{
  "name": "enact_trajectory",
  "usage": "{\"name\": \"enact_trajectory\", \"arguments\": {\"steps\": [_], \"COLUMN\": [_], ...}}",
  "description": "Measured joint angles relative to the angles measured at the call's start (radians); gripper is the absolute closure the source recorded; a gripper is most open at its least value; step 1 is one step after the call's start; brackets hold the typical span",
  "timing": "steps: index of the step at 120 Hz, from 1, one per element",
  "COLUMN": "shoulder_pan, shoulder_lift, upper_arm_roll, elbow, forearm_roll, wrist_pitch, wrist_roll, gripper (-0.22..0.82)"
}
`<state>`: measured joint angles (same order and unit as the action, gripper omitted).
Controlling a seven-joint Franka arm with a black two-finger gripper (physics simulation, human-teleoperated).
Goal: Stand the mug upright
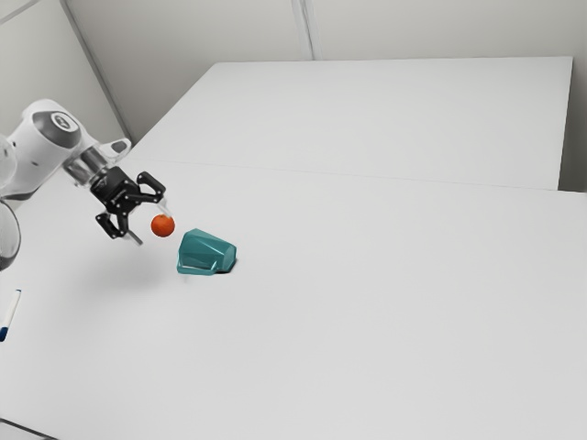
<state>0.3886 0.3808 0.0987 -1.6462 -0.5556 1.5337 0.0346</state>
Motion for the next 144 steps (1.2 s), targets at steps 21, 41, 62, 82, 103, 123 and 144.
{"name": "enact_trajectory", "arguments": {"steps": [21,41,62,82,103,123,144], "shoulder_pan": [0.003,0.003,0.003,0.002,0.001,0.001,0.000], "shoulder_lift": [0.081,0.165,0.233,0.252,0.280,0.305,0.312], "upper_arm_roll": [-0.002,-0.008,-0.019,-0.037,-0.057,-0.086,-0.100], "elbow": [0.064,0.134,0.206,0.217,0.209,0.206,0.197], "forearm_roll": [-0.030,-0.061,-0.090,-0.109,-0.150,-0.182,-0.195], "wrist_pitch": [-0.004,-0.001,0.003,0.022,0.045,0.069,0.089], "wrist_roll": [0.029,0.059,0.085,0.104,0.119,0.129,0.137], "gripper": [0.00,0.00,0.00,0.00,0.00,0.00,0.17]}}
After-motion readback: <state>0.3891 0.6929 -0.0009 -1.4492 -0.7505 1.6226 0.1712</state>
